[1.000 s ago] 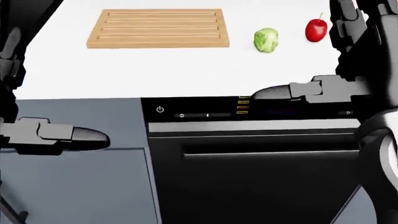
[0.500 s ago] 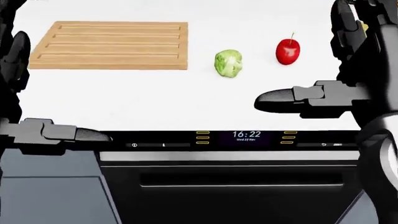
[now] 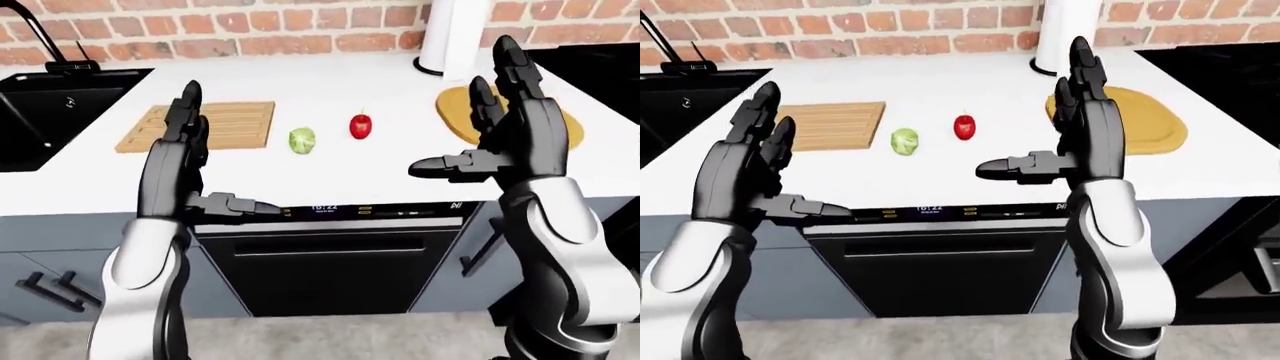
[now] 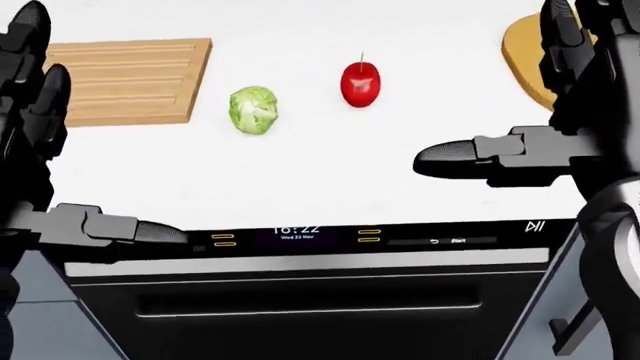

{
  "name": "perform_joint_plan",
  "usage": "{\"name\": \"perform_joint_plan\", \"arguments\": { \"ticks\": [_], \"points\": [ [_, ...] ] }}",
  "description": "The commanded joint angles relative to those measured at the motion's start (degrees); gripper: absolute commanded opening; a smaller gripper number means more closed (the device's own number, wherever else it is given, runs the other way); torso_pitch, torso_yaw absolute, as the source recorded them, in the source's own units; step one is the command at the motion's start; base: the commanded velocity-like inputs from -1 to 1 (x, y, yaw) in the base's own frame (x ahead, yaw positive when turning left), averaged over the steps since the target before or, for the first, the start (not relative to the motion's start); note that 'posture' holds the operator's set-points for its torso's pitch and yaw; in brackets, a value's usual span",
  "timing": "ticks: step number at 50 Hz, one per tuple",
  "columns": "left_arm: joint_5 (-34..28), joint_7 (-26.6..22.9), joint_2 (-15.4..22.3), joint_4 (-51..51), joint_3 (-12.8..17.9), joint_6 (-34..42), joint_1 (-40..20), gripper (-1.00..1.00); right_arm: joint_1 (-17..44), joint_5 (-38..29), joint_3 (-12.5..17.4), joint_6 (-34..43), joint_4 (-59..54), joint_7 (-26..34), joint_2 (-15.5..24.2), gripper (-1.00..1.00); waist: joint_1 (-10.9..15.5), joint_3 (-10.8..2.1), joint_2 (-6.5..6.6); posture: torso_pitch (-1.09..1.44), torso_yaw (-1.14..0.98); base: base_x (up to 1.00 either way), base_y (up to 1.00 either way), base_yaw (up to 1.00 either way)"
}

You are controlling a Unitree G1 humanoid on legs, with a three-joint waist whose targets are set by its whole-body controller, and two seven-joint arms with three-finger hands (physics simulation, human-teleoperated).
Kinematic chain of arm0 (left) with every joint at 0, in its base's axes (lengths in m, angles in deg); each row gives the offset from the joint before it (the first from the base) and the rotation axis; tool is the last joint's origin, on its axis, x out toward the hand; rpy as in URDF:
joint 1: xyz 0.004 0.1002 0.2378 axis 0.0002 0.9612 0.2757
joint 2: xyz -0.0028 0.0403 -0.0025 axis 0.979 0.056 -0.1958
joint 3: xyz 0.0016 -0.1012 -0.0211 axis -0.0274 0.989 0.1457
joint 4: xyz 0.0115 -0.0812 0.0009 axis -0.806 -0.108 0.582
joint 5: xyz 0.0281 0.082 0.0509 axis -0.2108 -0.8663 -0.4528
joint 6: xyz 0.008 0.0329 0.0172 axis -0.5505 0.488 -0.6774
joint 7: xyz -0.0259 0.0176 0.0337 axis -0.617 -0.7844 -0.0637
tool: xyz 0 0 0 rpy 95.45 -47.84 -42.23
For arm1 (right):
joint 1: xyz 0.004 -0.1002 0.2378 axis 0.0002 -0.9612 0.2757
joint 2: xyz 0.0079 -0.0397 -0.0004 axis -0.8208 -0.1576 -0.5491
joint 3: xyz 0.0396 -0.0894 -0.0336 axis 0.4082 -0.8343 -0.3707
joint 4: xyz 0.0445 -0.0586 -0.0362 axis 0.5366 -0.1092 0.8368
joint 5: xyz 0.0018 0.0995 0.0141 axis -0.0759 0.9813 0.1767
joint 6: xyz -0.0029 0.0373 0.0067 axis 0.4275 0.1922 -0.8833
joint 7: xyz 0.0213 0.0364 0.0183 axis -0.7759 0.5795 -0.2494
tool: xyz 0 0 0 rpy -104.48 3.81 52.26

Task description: Place the cherry and the brussel sprout on separate cutting boards.

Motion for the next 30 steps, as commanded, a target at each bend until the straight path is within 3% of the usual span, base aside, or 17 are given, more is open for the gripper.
{"name": "perform_joint_plan", "arguments": {
  "ticks": [1,9,11,13,14,16,18,23,24,27,30],
  "points": [
    [-0.8,0.5,0.6,2.1,1.1,-1.8,-1.3,1.00,0.1,-0.8,-0.9,-4.2,1.1,0.7,-0.1,1.00,0.4,-1.70,-0.34,0.00,0.00,0.10,0.00,0.00],
    [-1.1,0.3,0.4,2.1,0.7,-2.0,-1.1,1.00,0.7,-1.8,-0.7,-3.1,1.9,2.0,-0.5,1.00,0.4,-0.94,1.97,0.00,0.00,0.15,0.00,0.00],
    [-1.2,0.2,0.3,2.0,0.7,-1.9,-1.3,1.00,-0.2,-2.0,-0.8,-4.5,1.4,2.1,-0.9,1.00,0.2,-0.62,3.34,0.00,0.00,0.20,0.00,0.00],
    [-1.3,0.2,0.3,1.8,0.7,-2.0,-1.3,1.00,-0.6,-2.2,-0.9,-5.2,1.2,2.2,-1.1,1.00,0.0,-1.32,6.23,0.00,0.00,0.20,0.00,0.00],
    [-1.4,0.2,0.3,1.8,0.7,-2.1,-1.3,1.00,-0.7,-2.4,-1.0,-5.4,1.0,2.3,-1.1,1.00,0.4,-1.37,5.18,0.00,0.00,0.20,0.00,0.00],
    [-1.5,0.2,0.3,1.5,0.6,-2.3,-1.3,1.00,-0.7,-2.3,-1.0,-5.1,1.3,2.3,-1.1,1.00,0.1,-0.52,5.73,0.00,0.00,0.20,0.00,0.00],
    [-1.6,0.2,0.3,1.5,0.6,-2.3,-1.3,1.00,-0.7,-2.3,-1.0,-5.2,1.3,2.4,-1.2,1.00,0.4,-1.02,5.21,0.00,0.00,0.20,0.00,0.00],
    [-1.8,0.1,0.3,1.2,0.6,-2.6,-1.4,1.00,-0.6,-1.9,-0.6,-4.8,1.6,2.3,-1.1,1.00,0.7,-0.79,3.55,0.00,0.00,0.20,0.00,0.00],
    [-1.8,0.0,0.3,1.1,0.5,-2.6,-1.5,1.00,1.2,-1.2,0.0,-2.2,2.3,2.0,-0.5,1.00,0.8,-0.77,3.02,0.00,0.00,0.20,0.00,0.00],
    [-1.8,-0.1,0.3,1.0,0.5,-2.5,-1.7,1.00,-0.3,-1.8,-0.9,-4.8,1.3,2.1,-0.9,1.00,1.2,-1.04,0.96,0.00,0.00,0.20,0.00,0.00],
    [-1.8,-0.3,0.4,1.3,0.7,-2.4,-1.6,1.00,0.0,-1.4,-0.8,-4.8,0.7,1.7,-1.4,1.00,1.5,-1.64,-2.46,0.00,0.00,0.09,0.00,0.00]
  ]
}}
